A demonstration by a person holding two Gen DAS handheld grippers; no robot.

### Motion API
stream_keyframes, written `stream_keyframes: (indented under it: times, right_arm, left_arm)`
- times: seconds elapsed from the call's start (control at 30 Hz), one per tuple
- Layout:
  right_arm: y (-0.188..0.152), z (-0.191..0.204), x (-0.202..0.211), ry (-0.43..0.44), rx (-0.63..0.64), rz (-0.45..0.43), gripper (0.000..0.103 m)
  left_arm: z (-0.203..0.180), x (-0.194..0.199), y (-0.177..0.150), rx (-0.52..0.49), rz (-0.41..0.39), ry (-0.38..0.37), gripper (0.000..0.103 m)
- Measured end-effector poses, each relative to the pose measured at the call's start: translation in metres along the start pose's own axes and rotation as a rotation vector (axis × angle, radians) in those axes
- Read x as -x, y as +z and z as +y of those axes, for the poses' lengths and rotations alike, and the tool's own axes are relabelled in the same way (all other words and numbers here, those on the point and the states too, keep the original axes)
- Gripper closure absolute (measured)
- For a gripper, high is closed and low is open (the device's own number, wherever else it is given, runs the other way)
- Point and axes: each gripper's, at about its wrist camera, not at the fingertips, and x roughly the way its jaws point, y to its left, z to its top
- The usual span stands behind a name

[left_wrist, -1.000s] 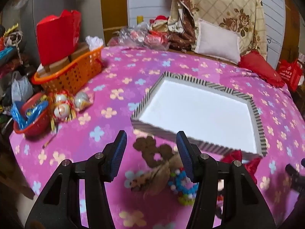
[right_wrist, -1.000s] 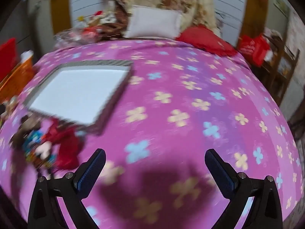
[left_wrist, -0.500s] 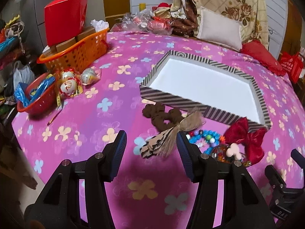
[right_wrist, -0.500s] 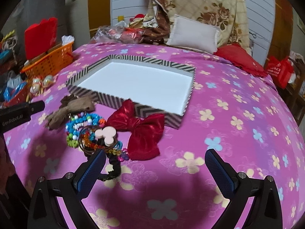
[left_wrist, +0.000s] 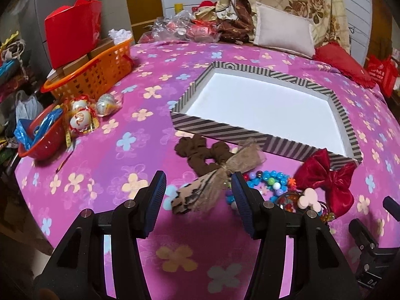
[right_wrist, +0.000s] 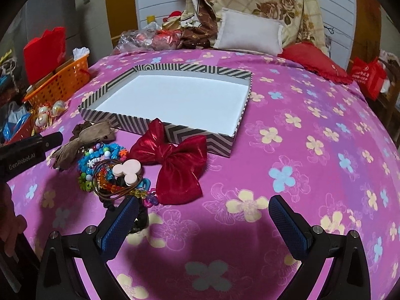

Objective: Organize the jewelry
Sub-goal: 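Move the left tool toward the brown bow while the right tool approaches the red bow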

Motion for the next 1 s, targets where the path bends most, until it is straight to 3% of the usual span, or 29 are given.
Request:
stream_keyframes:
  times: [0.67,1.0]
  right_arm:
    - [-0.003,-0.005,-0.004,0.005,-0.032,0.015,0.0]
    - [-0.005,-0.017,-0.005,0.061,-0.086,0.012,0.0]
  left_arm:
    - [0.006,-0.003,-0.002,0.016,0.015,0.017,0.049]
    - [0.022,-0.008,0.0,0.067,0.038,0.011,0.049]
